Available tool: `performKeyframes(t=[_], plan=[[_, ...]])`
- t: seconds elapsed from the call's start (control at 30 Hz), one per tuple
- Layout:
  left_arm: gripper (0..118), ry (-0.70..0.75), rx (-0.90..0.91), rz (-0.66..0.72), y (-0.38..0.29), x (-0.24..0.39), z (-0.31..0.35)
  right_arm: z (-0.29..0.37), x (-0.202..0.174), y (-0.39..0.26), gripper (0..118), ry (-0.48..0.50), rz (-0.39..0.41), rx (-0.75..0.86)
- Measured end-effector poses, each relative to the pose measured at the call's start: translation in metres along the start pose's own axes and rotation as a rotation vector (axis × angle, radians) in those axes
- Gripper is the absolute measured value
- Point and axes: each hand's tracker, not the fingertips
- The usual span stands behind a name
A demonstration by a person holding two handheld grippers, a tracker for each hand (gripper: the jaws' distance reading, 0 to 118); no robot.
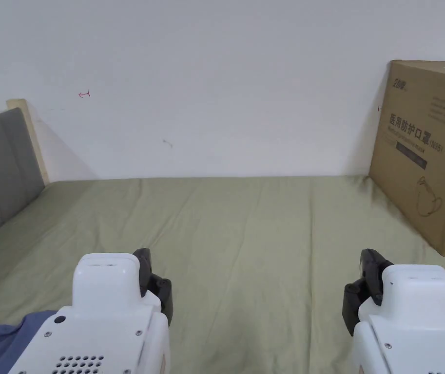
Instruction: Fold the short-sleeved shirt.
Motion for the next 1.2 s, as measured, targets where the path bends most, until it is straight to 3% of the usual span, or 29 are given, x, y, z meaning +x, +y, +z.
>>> performKeyframes(t=[0.23,0.4,0.63,0.93,1.13,1.17,1.2], plan=[[0,0.077,-0.004,0.002,0.004,-0.025,0.014,-0.01,-0.019,0.009,0,0.131,-0.04,-0.022],[0,0.26,-0.026,0.035,0.005,-0.072,0.039,-0.014,-0.066,0.011,0,0.319,-0.006,-0.024],[0,0.486,-0.065,0.019,-0.003,-0.123,0.076,-0.009,-0.133,0.013,0,0.558,-0.03,-0.065],[0,0.524,-0.18,0.071,-0.028,-0.154,0.061,-0.015,-0.166,0.0,0,0.628,0.02,-0.084],[0,0.473,-0.392,0.162,-0.077,-0.189,-0.012,-0.029,-0.169,-0.012,0,0.624,0.022,-0.132],[5,0.495,-0.457,0.179,-0.093,-0.196,-0.032,-0.031,-0.169,-0.015,0,0.626,0.016,-0.145],[17,0.467,-0.539,0.181,-0.111,-0.204,-0.053,-0.033,-0.169,-0.018,0,0.628,0.013,-0.154]])
